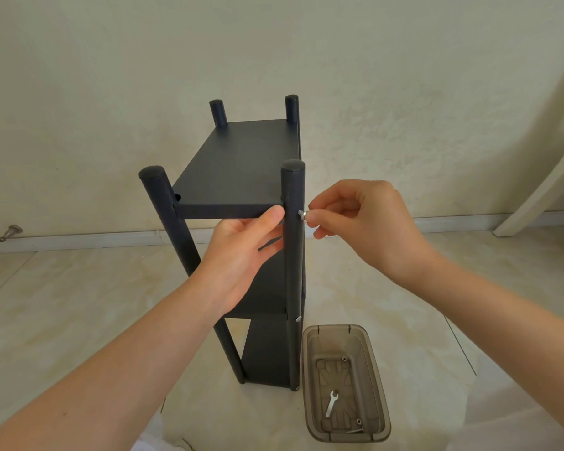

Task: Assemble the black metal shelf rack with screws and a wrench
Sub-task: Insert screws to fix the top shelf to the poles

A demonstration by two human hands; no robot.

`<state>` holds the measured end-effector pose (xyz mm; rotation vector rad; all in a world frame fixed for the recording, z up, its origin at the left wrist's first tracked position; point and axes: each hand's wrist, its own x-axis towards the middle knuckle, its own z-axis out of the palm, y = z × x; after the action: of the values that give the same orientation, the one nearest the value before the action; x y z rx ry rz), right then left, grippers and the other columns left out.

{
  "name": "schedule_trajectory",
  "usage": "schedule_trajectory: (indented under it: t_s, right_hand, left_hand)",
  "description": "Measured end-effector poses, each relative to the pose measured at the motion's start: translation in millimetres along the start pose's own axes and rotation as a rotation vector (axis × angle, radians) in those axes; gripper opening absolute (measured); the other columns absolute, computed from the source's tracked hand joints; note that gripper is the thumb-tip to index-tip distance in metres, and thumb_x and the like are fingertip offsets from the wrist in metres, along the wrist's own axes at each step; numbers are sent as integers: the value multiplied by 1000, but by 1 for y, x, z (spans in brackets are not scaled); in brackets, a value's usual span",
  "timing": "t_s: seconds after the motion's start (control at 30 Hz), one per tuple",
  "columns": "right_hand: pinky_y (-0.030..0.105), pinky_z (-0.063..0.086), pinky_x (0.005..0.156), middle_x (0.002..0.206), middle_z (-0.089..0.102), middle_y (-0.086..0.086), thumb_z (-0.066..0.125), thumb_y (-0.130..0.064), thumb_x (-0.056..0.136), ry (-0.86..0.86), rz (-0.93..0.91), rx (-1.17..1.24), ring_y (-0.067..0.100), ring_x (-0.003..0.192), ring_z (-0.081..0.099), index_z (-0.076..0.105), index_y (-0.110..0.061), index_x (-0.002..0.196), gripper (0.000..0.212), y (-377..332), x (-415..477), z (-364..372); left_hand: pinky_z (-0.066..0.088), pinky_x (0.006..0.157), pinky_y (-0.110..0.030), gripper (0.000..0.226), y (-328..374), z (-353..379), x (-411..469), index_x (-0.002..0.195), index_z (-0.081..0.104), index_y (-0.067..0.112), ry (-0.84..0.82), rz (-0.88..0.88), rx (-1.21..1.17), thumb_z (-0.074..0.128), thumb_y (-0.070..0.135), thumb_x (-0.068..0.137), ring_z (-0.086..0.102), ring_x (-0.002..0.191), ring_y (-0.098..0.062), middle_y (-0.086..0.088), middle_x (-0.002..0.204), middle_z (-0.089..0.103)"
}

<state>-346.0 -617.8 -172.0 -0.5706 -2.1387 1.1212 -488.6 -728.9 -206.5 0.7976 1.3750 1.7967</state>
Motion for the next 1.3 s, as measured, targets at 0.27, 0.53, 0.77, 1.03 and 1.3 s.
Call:
schedule_trajectory:
  t_s: [0.27, 0.53, 0.77, 1.03, 1.3]
  right_hand:
    - [23, 59, 69, 96, 67, -2, 73, -18, 87, -76, 76, 162, 14, 81, 70, 63, -28, 105, 23, 1, 9, 4]
    - [35, 53, 98, 121, 67, -6, 60, -14, 97, -260, 68, 148, 8, 114, 62, 60, -29, 129, 36, 0, 11, 3]
    - [40, 54, 97, 110, 73, 0, 66, -14, 93, -271, 163, 266, 14, 105, 68, 64, -33, 121, 33, 0, 14, 8]
    - [44, 45, 107, 108, 74, 6, 72, -8, 86, -312, 292, 507, 18, 106, 67, 69, -29, 116, 37, 6, 17, 7]
    - [31, 48, 94, 98, 75, -1, 77, -15, 64, -379, 332, 722, 14, 97, 69, 76, -31, 103, 42, 11, 22, 9]
  left_hand:
    - [59, 87, -30, 35, 0, 0, 1, 109, 68, 15, 25, -8, -14, 69, 32, 78, 71, 108, -21, -3, 111, 75]
    - [53, 82, -18, 10, 2, 3, -10, 91, 70, 35, 279, 67, 462, 66, 44, 90, 71, 86, 1, 20, 87, 74]
    - [42, 70, -15, 23, 18, 5, -30, 86, 74, 12, 343, 922, 1231, 71, 35, 90, 57, 75, -10, 2, 77, 67]
    - [43, 105, -51, 55, 23, -2, -9, 109, 68, 12, 258, 729, 1402, 65, 60, 83, 55, 117, -29, -6, 112, 68]
    - [27, 115, -37, 44, 27, -7, -3, 103, 71, 14, 227, 754, 1341, 72, 53, 82, 60, 112, -24, -3, 102, 71]
